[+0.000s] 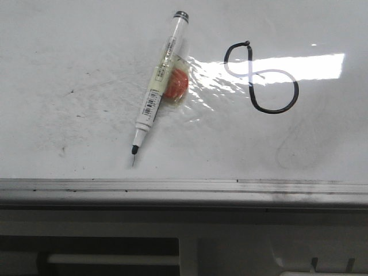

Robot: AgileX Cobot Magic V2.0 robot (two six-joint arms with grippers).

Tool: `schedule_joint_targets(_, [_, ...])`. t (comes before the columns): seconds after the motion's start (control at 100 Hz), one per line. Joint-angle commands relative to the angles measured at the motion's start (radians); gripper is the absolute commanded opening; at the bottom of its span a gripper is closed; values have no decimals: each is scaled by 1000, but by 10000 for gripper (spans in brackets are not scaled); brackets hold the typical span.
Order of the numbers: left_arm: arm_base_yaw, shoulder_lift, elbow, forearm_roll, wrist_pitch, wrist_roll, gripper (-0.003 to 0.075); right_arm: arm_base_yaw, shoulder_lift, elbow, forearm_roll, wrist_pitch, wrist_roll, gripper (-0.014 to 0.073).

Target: Write number 8 on whiteboard

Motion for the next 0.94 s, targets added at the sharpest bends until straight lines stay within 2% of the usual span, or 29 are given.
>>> schedule_joint_targets(0.0, [1,-4,39,0,-50,-12,-20,-129,11,96,-11,-229,41,-64])
schedule_joint_targets(0.07, [1,-4,39,0,-50,-12,-20,-225,11,186,3,-354,41,-64])
schedule_joint_targets(0.14, [1,-4,39,0,-50,-12,-20,-285,11,254,3,-399,41,-64])
schedule_joint_targets(0.22, [1,-4,39,0,-50,-12,-20,-334,11,298,3,-376,41,-64])
schedule_joint_targets(0.29, [1,-4,39,0,-50,-12,-20,-359,11,295,3,-240,41,-64])
schedule_joint_targets(0.43, [1,-4,39,0,-50,-12,-20,-361,-18,295,3,-71,41,-64])
schedule_joint_targets(0.62, [1,-4,39,0,-50,-12,-20,-361,-119,295,3,-89,41,-64])
schedule_joint_targets(0.93, [1,-4,39,-2,-51,-12,-20,-363,-116,295,3,-97,41,-64])
